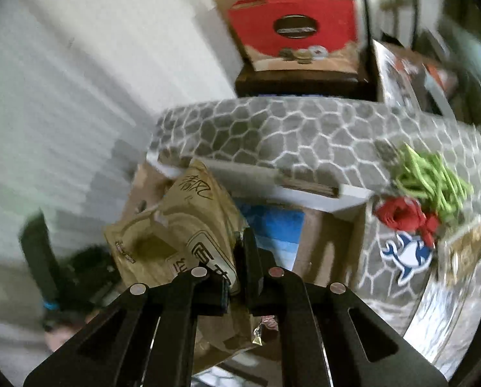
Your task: Organize objects
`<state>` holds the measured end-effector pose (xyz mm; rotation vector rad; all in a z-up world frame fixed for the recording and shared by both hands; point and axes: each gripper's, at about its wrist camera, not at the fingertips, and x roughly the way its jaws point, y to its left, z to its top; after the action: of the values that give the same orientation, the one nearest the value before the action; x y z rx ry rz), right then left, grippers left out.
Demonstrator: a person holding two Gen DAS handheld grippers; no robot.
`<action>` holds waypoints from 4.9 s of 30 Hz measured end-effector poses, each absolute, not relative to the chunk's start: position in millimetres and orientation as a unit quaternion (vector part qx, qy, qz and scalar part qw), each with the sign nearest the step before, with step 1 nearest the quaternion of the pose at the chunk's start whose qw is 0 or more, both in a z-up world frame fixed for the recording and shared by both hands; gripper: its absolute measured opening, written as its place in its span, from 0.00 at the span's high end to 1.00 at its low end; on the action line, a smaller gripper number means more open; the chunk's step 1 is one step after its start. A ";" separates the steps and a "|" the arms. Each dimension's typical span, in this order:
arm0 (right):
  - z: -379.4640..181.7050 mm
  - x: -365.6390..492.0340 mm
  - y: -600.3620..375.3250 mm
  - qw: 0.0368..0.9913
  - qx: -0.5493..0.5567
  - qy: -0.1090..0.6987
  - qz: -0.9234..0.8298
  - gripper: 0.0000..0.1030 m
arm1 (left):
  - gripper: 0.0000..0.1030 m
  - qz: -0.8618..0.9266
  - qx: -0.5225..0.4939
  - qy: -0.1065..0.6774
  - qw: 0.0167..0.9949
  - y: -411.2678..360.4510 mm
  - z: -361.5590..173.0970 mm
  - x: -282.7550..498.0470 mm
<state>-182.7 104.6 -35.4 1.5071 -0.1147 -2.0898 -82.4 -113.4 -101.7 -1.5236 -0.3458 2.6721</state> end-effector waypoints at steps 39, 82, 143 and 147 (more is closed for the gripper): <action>-58.6 -164.7 133.3 0.221 0.627 -0.029 -0.746 0.46 | 0.89 0.864 -0.491 -0.111 0.020 -111.7 -99.0 -84.2; -67.4 -145.1 53.0 0.283 0.558 0.007 -0.780 0.56 | 0.89 0.863 -0.495 -0.100 0.012 -112.3 -102.4 -87.4; -95.6 -216.5 291.5 0.091 0.565 -0.027 -0.820 0.16 | 0.86 0.859 -0.502 -0.099 -0.003 -106.5 -107.1 -88.4; -97.5 -216.9 287.3 0.087 0.564 -0.016 -0.821 0.16 | 0.85 0.859 -0.502 -0.098 -0.004 -106.1 -107.3 -87.7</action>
<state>-216.9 287.3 -97.5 1.6793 -0.0491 -2.4470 -87.7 -106.1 -107.3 -1.5794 -0.3098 2.7064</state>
